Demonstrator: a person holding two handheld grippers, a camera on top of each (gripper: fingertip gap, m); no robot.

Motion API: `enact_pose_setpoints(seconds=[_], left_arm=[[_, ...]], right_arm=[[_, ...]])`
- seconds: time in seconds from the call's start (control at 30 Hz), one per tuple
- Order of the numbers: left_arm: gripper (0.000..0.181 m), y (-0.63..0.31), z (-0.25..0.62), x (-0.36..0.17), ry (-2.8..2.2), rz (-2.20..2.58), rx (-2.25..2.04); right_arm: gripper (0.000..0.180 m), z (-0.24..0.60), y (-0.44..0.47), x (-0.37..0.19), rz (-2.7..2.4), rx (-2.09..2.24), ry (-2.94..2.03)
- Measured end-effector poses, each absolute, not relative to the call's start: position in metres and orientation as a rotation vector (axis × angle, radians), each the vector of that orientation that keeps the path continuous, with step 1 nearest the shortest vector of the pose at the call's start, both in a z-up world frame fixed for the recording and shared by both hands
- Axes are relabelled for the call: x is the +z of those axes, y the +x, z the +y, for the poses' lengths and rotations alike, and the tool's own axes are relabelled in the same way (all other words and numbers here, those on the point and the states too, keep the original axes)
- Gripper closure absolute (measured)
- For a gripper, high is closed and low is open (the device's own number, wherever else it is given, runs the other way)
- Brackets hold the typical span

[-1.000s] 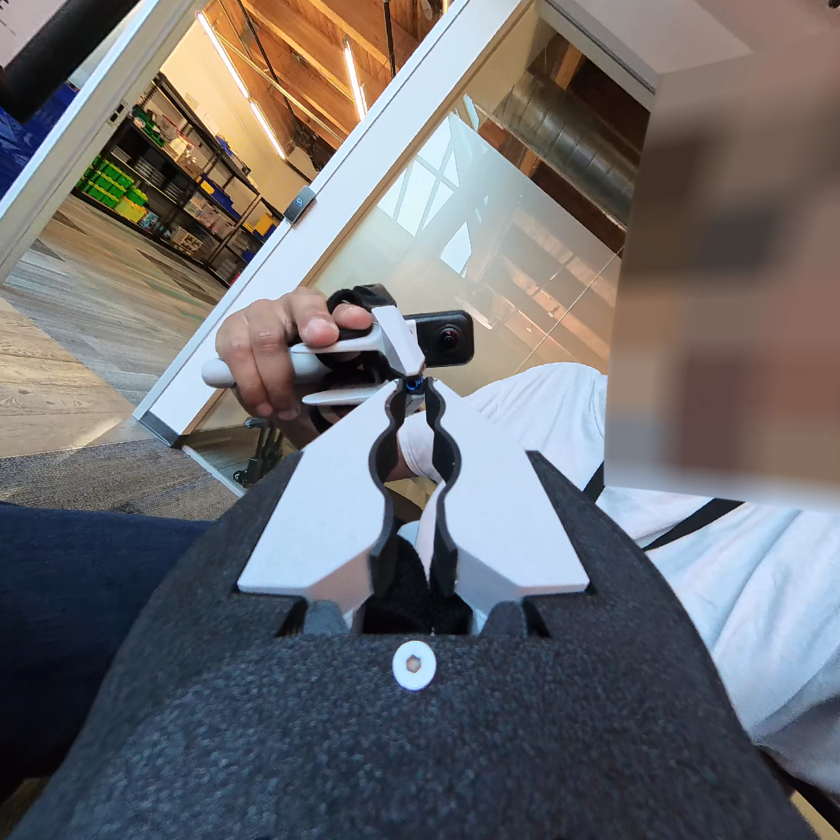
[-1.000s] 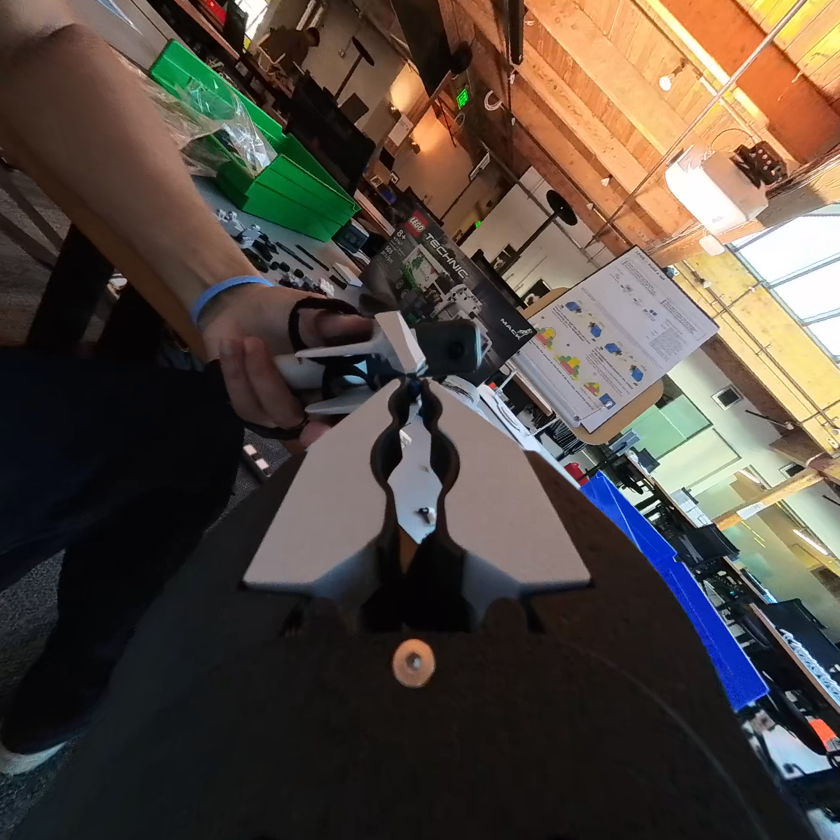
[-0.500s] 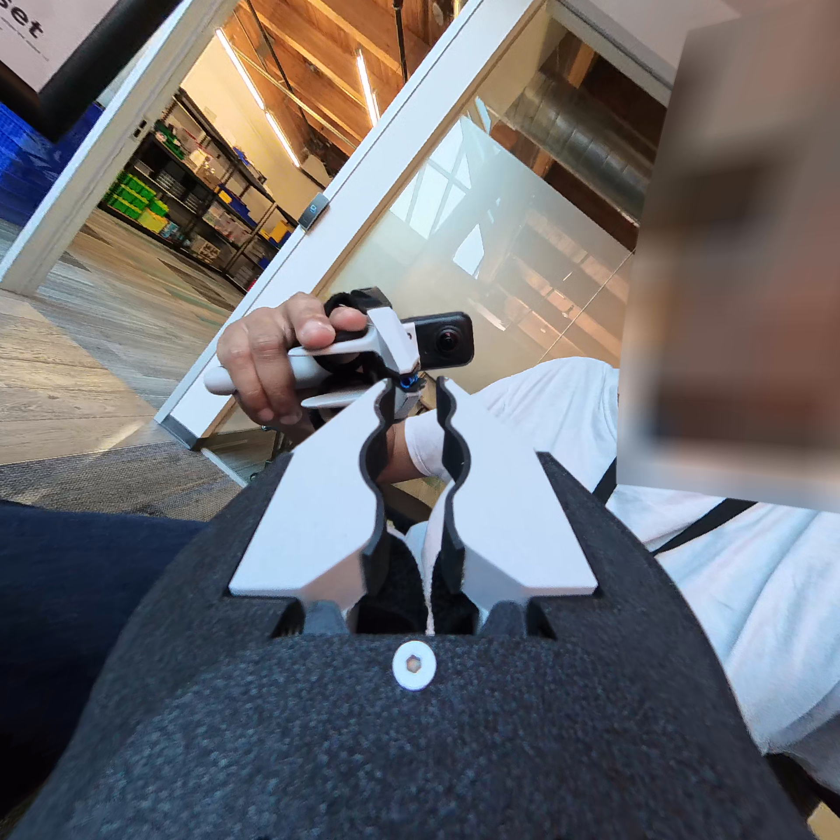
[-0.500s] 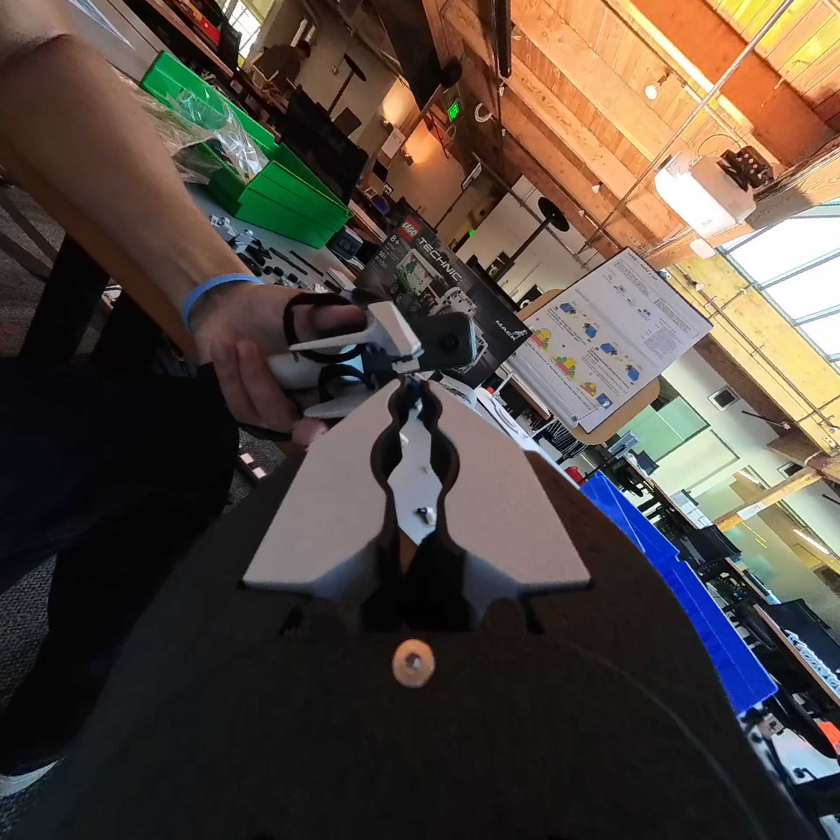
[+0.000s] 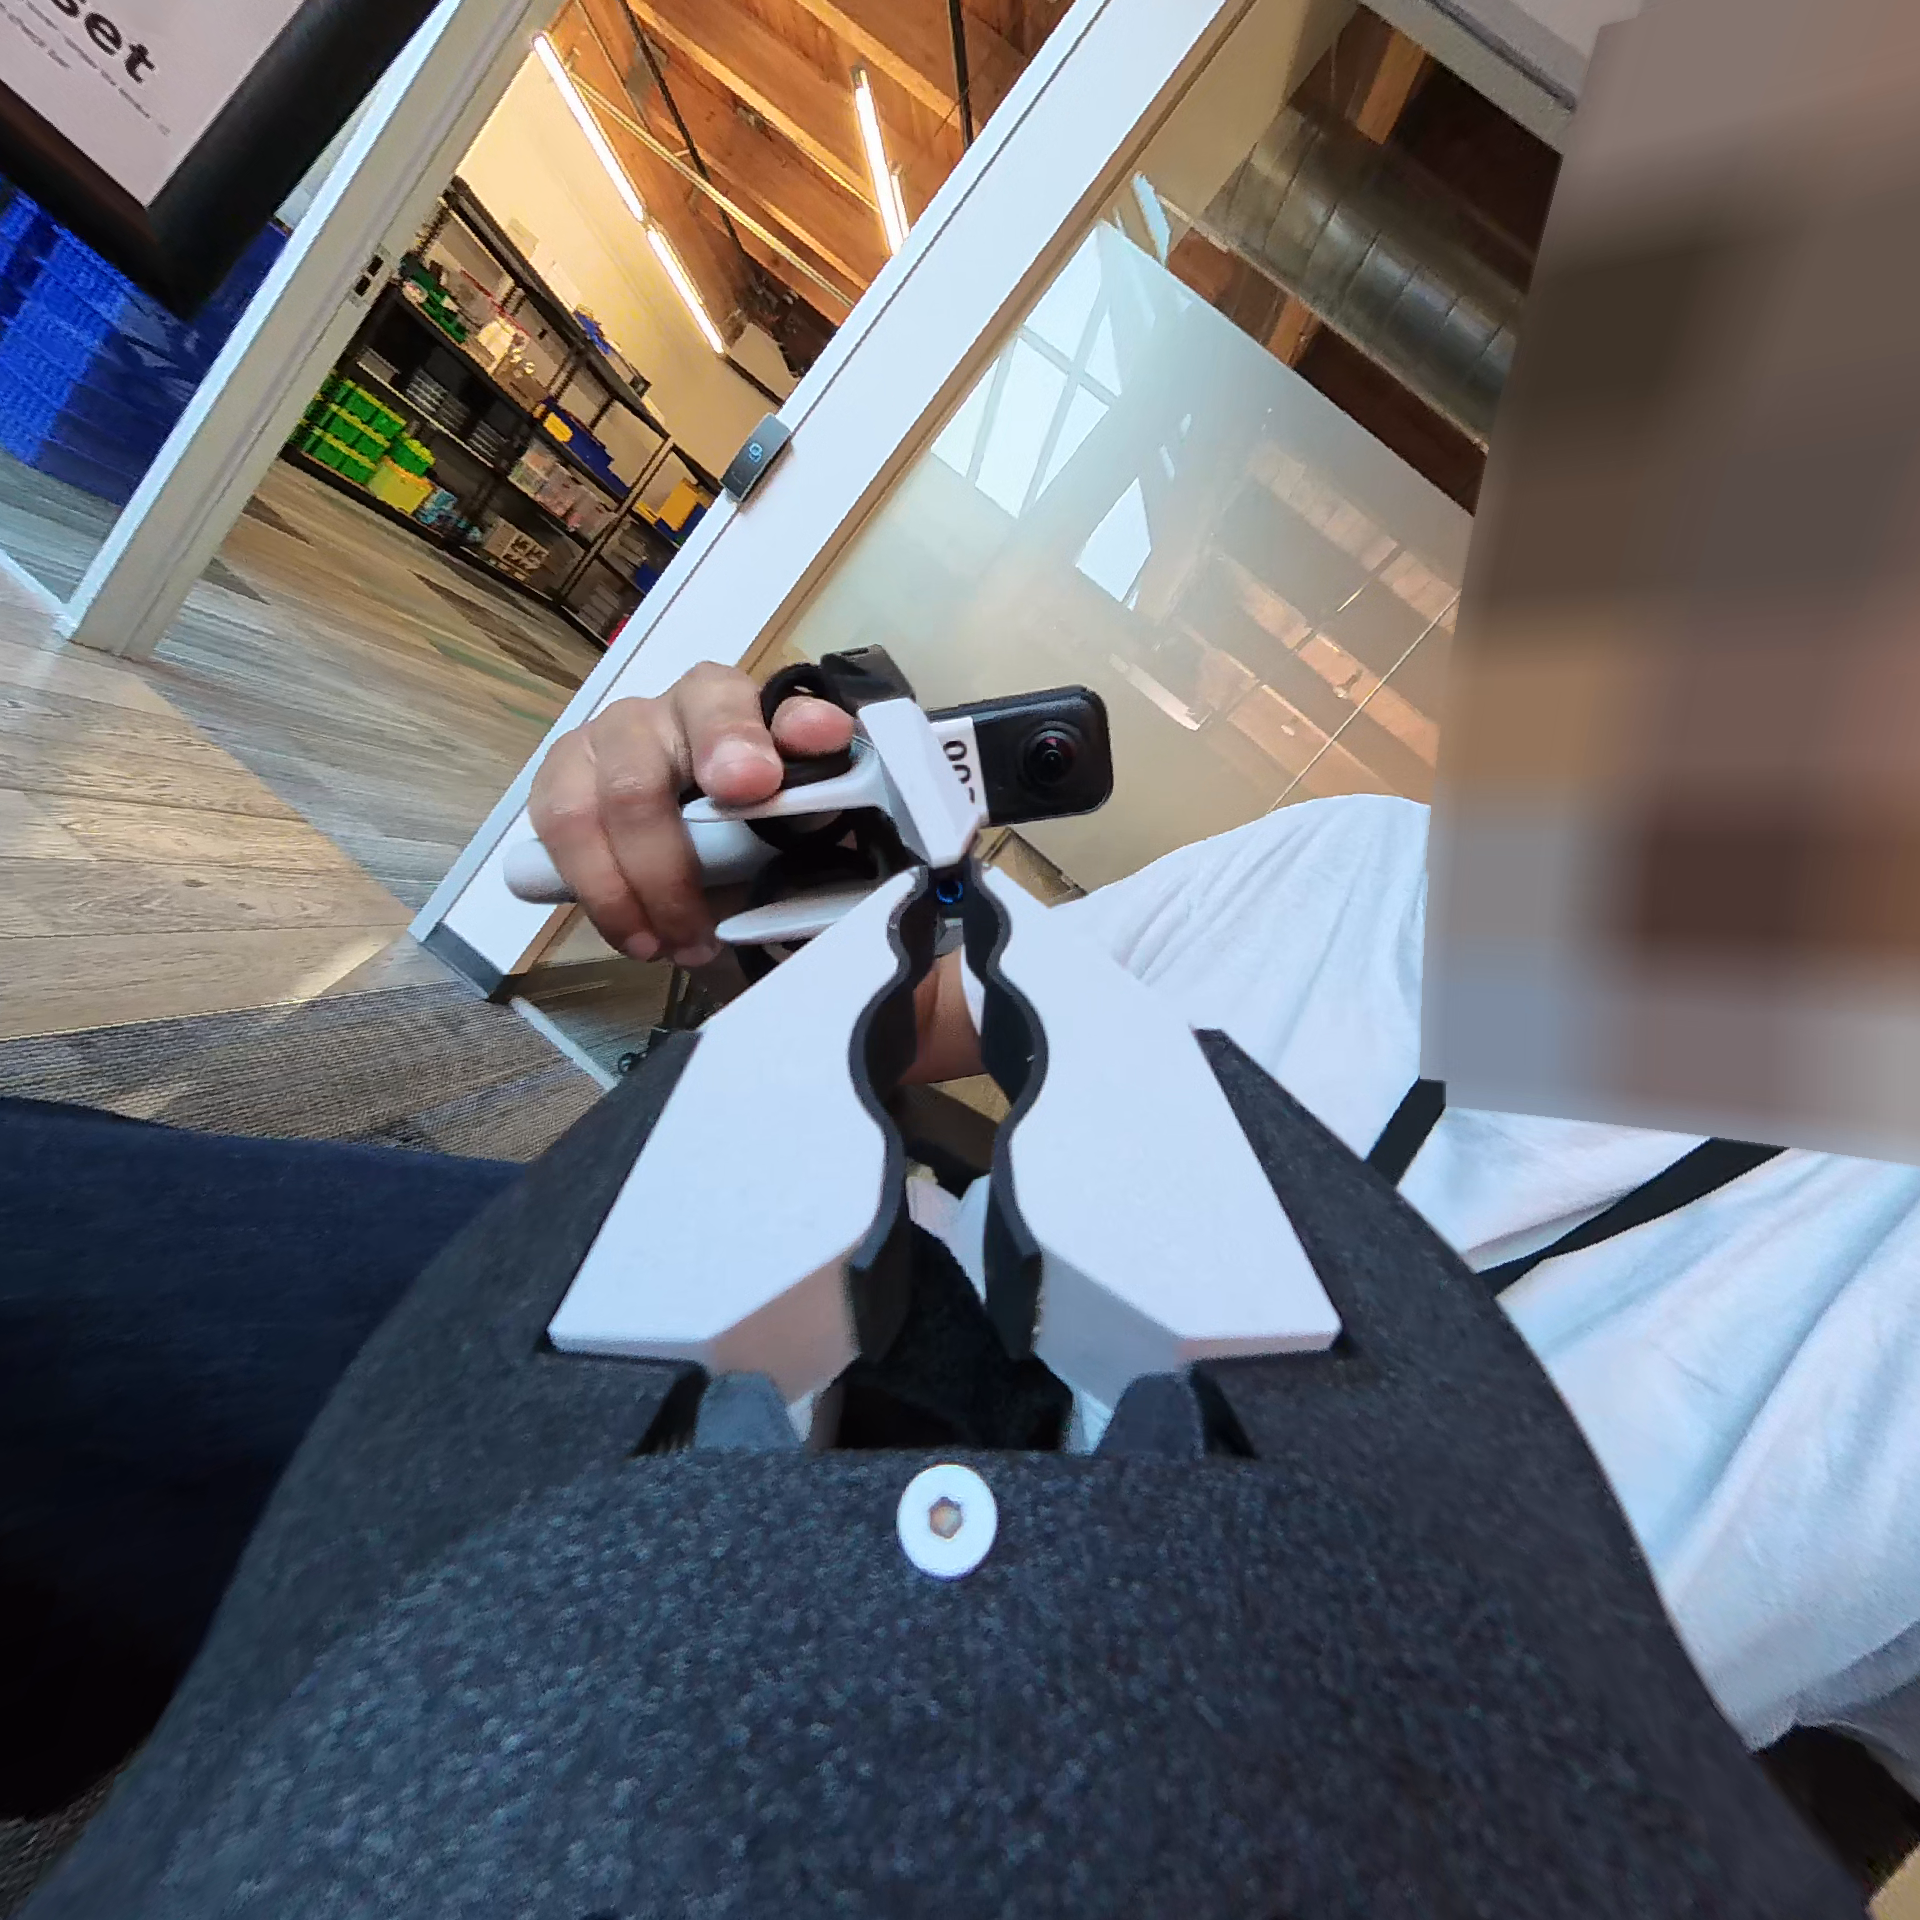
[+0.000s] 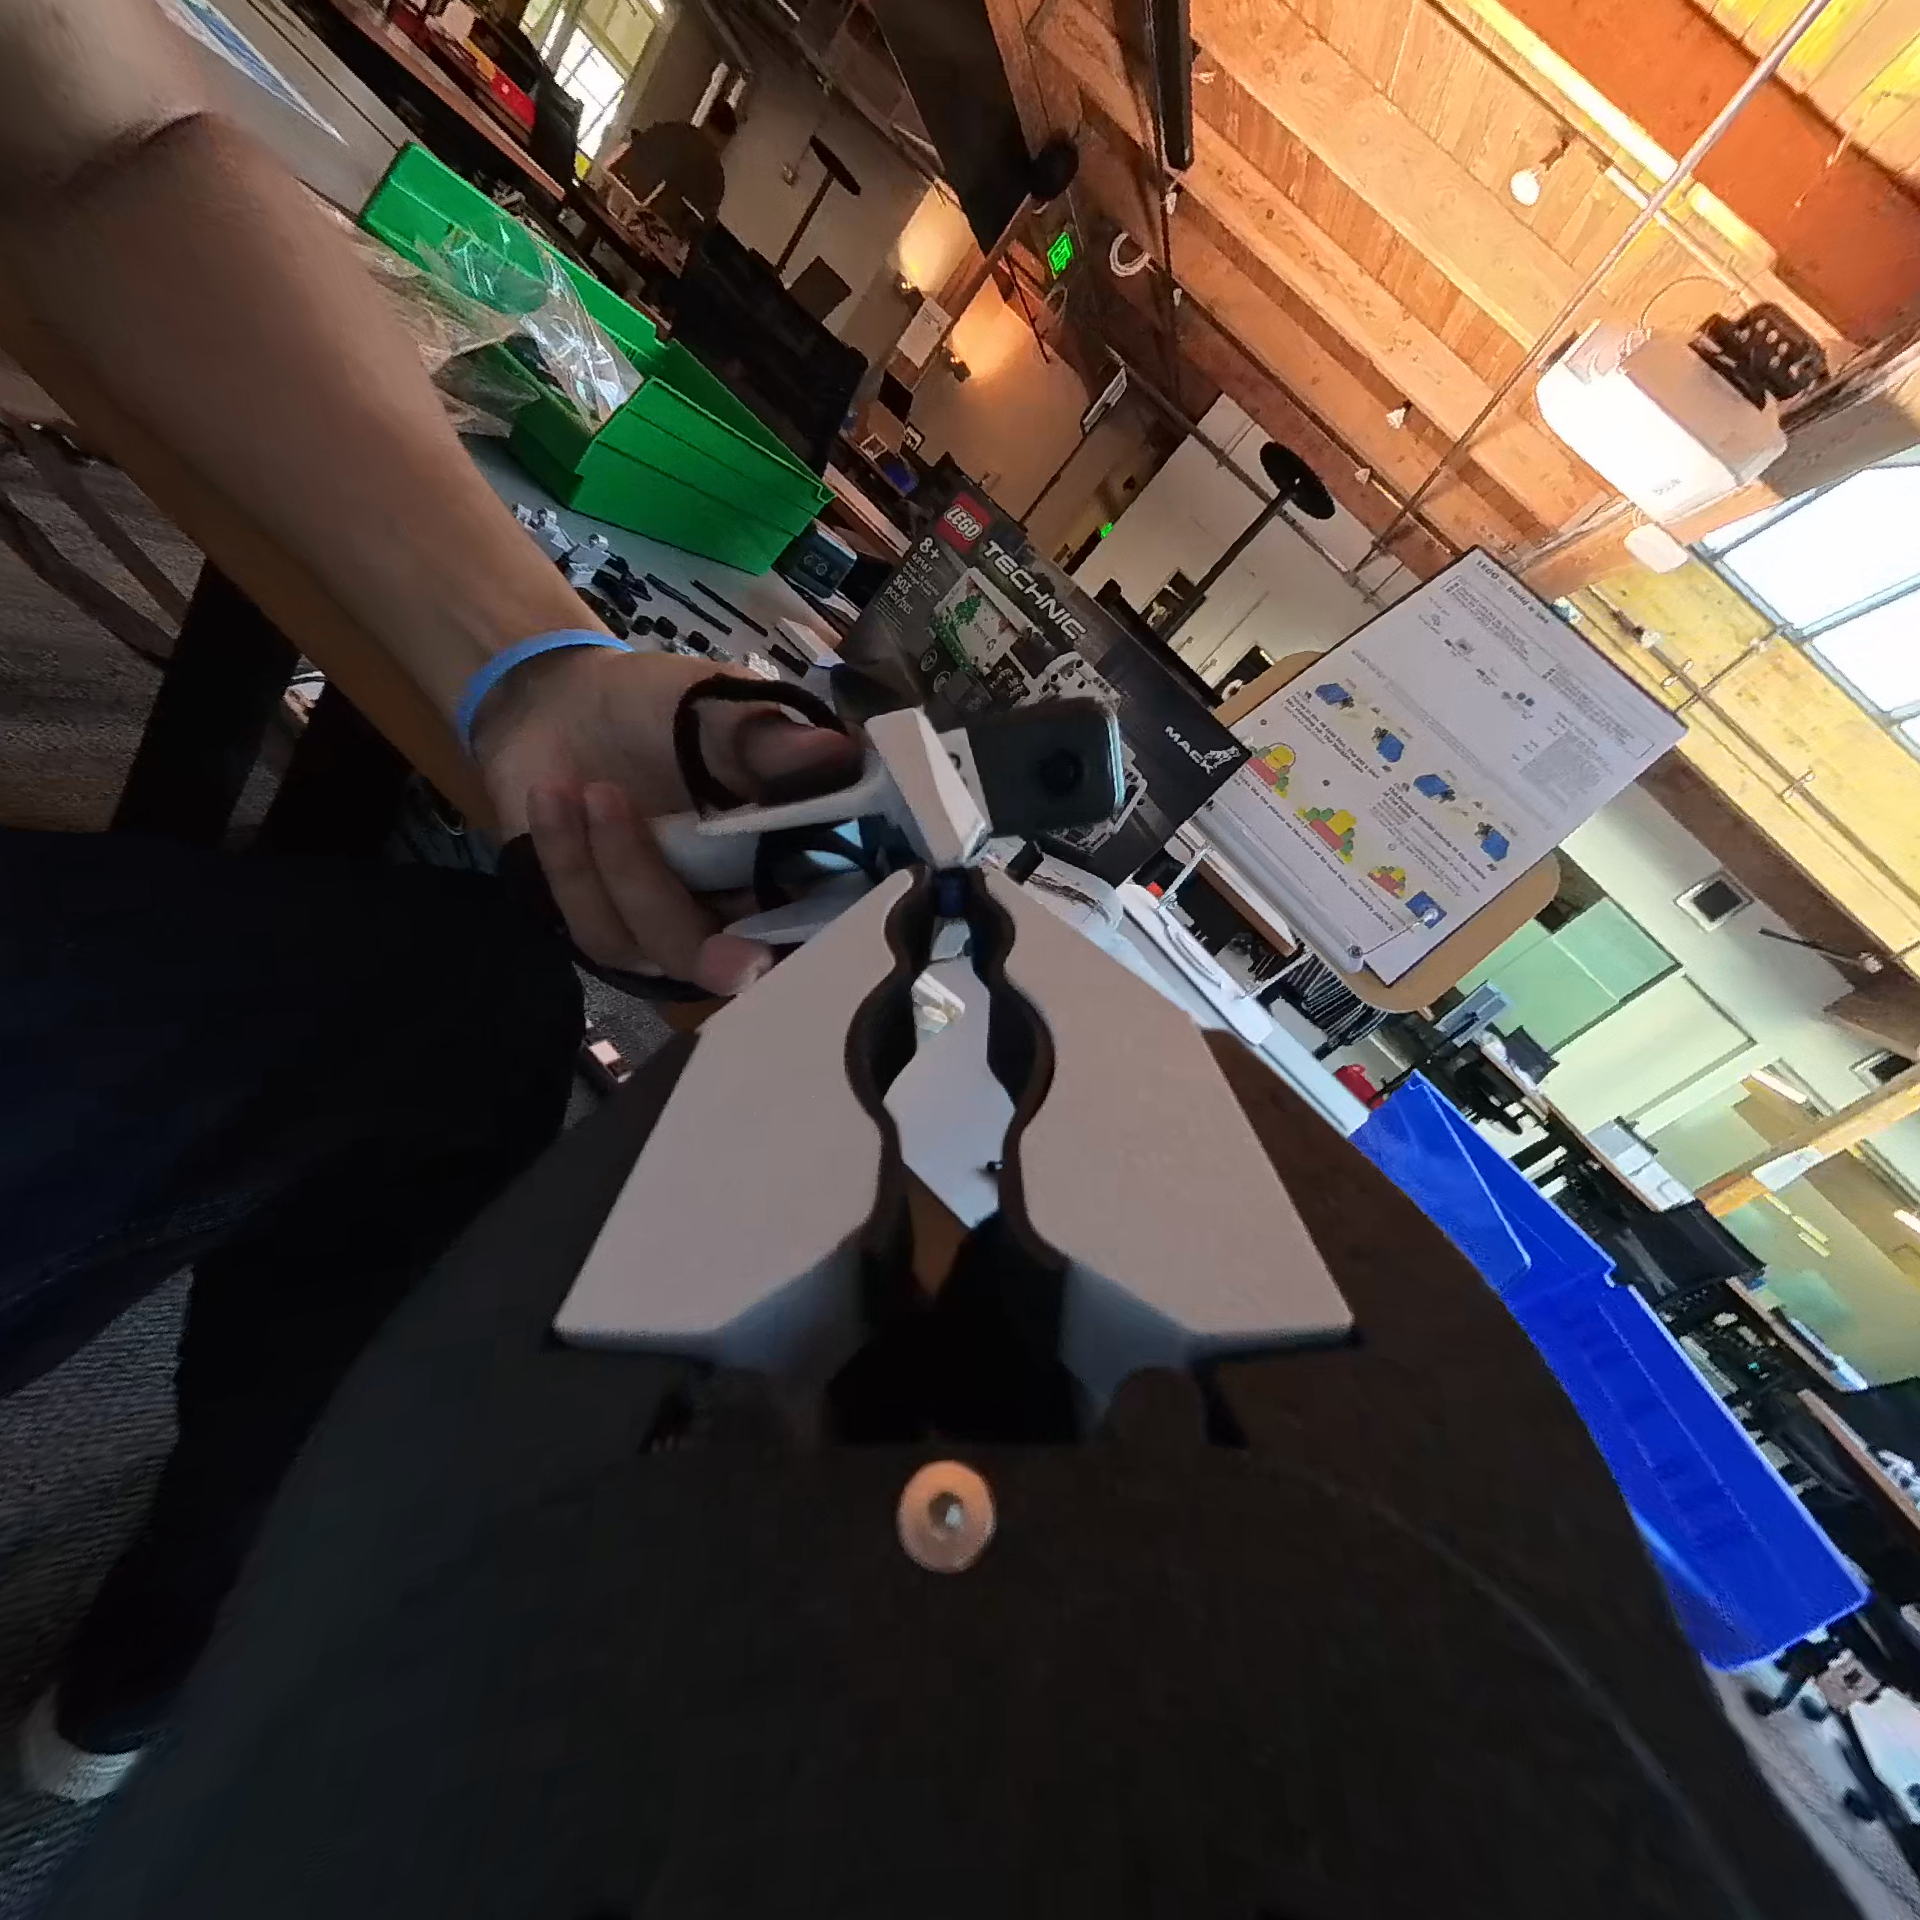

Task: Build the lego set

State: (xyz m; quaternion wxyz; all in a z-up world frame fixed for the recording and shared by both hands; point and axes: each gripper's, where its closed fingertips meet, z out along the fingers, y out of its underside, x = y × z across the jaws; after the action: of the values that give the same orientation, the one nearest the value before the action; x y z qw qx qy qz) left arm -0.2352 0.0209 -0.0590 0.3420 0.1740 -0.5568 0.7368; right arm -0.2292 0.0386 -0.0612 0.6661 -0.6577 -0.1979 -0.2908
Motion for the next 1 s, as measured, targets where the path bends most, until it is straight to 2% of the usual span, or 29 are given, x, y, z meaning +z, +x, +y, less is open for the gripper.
enact_pose_setpoints(seconds=[0.27,0.57,1.0], left_arm=[[0.18,-0.233,0.022,-0.06,0.467,-1.445,1.912],[0.18,-0.229,0.028,-0.058,0.464,-1.429,1.92],[0.18,-0.23,0.026,-0.059,0.46,-1.459,1.924]], right_arm=[[0.167,0.04,-0.23,-0.063,-0.395,-0.612,-1.512],[0.167,0.028,-0.222,-0.057,-0.351,-0.62,-1.527],[0.177,0.032,-0.224,-0.063,-0.381,-0.645,-1.571]])
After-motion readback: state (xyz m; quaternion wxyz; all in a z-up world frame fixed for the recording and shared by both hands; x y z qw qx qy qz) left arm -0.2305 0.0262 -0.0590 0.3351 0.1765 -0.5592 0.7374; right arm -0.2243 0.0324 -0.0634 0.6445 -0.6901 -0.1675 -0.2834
